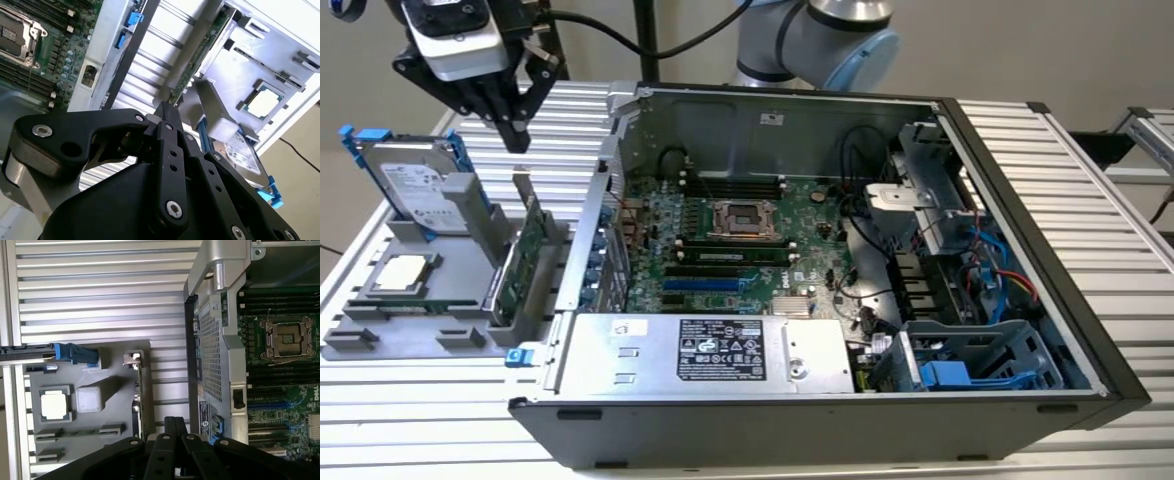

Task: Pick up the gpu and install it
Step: 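Reach for the gpu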

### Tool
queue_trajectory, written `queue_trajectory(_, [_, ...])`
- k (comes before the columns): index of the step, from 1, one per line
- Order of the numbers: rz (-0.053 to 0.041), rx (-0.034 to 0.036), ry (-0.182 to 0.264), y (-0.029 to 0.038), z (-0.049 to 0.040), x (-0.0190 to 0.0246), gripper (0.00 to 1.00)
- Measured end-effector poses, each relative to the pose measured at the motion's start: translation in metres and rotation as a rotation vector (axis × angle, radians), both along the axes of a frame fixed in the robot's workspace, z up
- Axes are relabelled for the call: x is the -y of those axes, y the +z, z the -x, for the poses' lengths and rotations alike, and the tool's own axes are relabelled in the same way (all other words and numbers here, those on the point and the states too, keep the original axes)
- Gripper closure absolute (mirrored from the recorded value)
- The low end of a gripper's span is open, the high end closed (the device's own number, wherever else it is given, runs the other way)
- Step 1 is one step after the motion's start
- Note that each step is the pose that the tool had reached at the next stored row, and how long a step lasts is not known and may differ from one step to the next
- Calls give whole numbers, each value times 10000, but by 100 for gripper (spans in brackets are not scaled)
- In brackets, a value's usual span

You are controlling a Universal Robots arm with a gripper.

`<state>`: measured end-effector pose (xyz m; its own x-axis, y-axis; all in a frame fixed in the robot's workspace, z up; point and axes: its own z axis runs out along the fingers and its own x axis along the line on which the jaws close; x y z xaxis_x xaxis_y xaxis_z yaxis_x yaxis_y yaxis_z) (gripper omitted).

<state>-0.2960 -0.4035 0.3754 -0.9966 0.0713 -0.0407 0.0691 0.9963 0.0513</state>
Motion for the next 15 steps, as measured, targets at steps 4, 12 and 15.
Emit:
queue_trajectory(4, [0,0,1,0,47,9,100])
queue_trajectory(12, [0,0,1,0,132,43,100])
queue_trajectory(15, [0,0,1,0,162,60,100])
